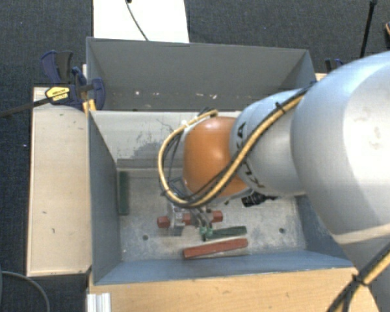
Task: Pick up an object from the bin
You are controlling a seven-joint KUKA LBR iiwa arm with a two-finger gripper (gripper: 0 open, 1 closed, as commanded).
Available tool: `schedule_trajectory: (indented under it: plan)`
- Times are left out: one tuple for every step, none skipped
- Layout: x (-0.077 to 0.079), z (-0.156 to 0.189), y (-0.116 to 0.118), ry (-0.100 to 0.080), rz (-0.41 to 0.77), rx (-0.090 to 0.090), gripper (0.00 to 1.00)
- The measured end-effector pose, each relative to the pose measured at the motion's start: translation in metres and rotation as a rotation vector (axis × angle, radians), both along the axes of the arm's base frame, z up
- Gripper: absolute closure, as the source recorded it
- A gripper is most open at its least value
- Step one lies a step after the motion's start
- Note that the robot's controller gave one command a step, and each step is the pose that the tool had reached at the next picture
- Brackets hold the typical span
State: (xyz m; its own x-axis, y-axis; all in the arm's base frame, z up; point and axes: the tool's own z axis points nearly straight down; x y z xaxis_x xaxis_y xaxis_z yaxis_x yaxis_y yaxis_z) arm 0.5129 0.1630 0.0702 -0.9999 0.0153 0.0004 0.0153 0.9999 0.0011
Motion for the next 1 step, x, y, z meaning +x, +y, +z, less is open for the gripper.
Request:
schedule_trajectory:
  plan:
    - [-0.0118, 0.1439, 0.0075, -0.009, 0.021, 0.003, 1.00]
